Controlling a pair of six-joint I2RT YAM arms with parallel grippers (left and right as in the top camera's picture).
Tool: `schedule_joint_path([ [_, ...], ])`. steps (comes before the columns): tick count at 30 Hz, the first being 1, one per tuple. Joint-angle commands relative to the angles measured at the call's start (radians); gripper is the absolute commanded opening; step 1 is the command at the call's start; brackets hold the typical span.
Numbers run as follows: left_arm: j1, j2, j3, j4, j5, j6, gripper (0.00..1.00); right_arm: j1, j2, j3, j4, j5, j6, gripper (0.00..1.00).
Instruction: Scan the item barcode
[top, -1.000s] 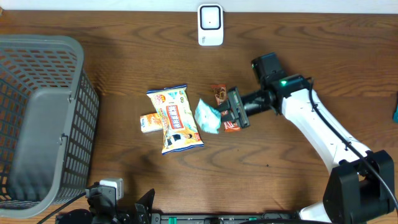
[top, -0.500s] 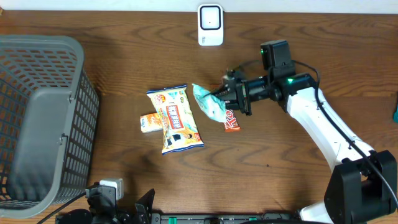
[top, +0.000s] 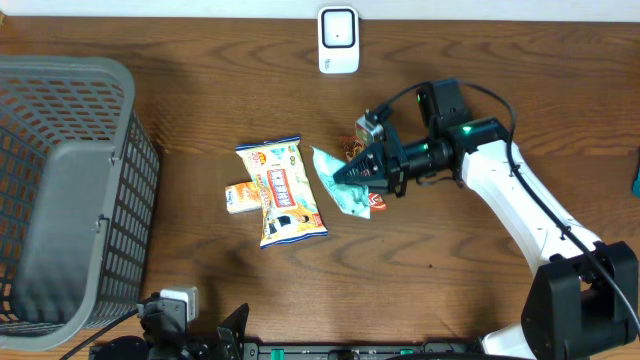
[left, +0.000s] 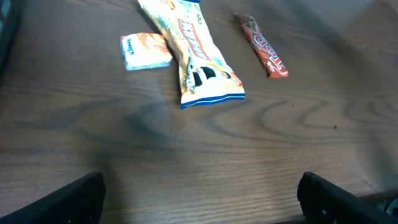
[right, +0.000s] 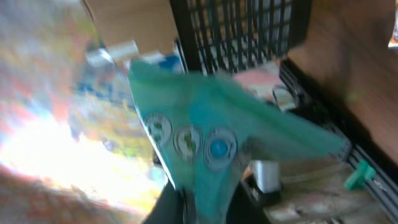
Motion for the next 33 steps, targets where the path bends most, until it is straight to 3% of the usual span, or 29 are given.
schedule_joint_path([
  [1,-0.004,-0.007,0.005,0.000,0.001,0.017,0.98,-0.006,-0.034,0.003,-0.153,-0.042,-0.180,0.01],
  [5,-0.004,-0.007,0.005,0.000,0.001,0.017,0.98,-0.010,-0.035,0.003,-0.367,-0.042,-0.190,0.01],
  [11,-0.004,-0.007,0.005,0.000,0.001,0.017,0.98,-0.031,-0.035,0.003,-0.359,-0.031,-0.346,0.01],
  [14,-0.004,-0.007,0.005,0.000,0.001,0.017,0.98,-0.042,-0.035,0.003,-0.341,0.138,-0.370,0.01],
  [16,-0.004,-0.007,0.005,0.000,0.001,0.017,0.98,-0.042,-0.035,0.003,-0.320,0.371,-0.369,0.01],
  [21,-0.004,-0.007,0.005,0.000,0.001,0.017,0.98,-0.026,-0.035,0.003,-0.319,0.747,-0.250,0.01],
  [33,-0.004,-0.007,0.005,0.000,0.001,0.017,0.98,-0.012,-0.035,0.003,-0.269,0.867,-0.234,0.01],
])
